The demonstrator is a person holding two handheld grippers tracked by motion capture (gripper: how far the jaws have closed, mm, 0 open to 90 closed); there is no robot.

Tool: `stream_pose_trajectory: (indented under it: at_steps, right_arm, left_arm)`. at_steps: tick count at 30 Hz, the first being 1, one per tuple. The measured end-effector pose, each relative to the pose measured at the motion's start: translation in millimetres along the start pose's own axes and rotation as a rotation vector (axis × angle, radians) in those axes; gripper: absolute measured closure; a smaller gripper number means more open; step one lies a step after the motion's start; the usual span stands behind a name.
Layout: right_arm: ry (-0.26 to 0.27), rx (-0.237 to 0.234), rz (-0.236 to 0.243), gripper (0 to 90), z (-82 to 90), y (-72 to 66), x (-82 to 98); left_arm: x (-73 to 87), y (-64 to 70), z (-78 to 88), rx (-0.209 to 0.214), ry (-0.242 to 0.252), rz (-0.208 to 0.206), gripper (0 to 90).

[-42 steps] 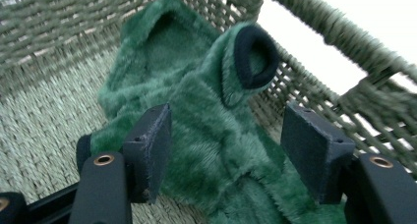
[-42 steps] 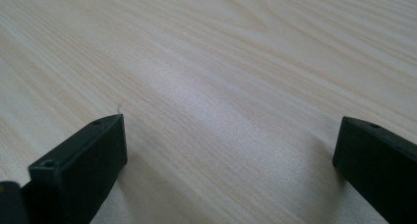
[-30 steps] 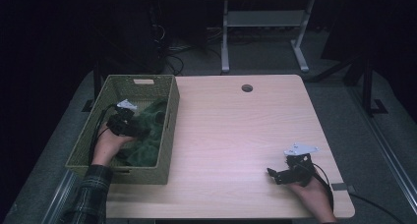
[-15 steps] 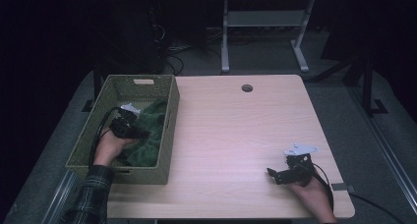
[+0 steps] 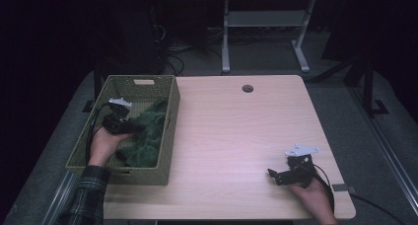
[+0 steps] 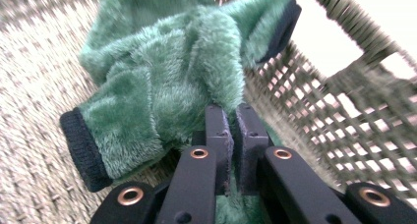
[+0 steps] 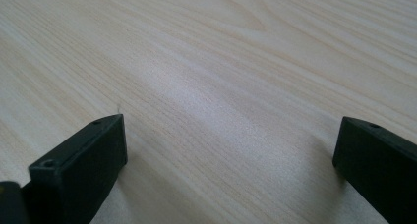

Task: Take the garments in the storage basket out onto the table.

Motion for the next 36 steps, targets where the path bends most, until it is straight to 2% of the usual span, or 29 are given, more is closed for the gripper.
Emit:
stream_pose_trajectory:
  at_steps: [5,6,12,21,28,32,36]
  right_arm:
    - [0.0,0.0,0.0,0.0,0.0,0.0,0.0]
    - [0.0,0.0,0.0,0.0,0.0,0.0,0.0]
    - [-0.003,-0.001,-0.004,0.0,0.1,-0.3,0.1]
    - [-0.002,-0.001,-0.004,0.0,0.1,-0.3,0.1]
    - [-0.002,-0.001,-0.005,0.0,0.1,-0.3,0.1]
    - [-0.002,-0.001,-0.004,0.0,0.1,-0.3,0.1]
    - [-0.002,-0.001,-0.004,0.0,0.1,-0.3,0.1]
  left_arm:
    - [-6.3,3.7,21.7,0.007,0.074,-0.01,86.7]
    - [-6.3,3.7,21.7,0.007,0.074,-0.01,86.8]
    - [-14.7,11.6,49.6,-0.002,0.145,-0.018,86.9]
    - [-27.1,25.5,88.3,-0.011,0.244,-0.057,86.9]
    - [-32.5,36.6,105.0,-0.004,0.298,-0.084,86.9]
    - [-39.2,48.1,117.3,0.02,0.346,-0.109,86.9]
    - [-44.8,58.5,123.9,0.029,0.371,-0.134,86.9]
Point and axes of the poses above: each handheld gripper's, and its own axes: z roughly backward along the jaws, x roughly out of its underside, y roughly to its right, the point moved 1 cm from there along -z, roughly forward along the jaws, and after that the axes turned 8 degrees about -y, right-handed, at the moved point
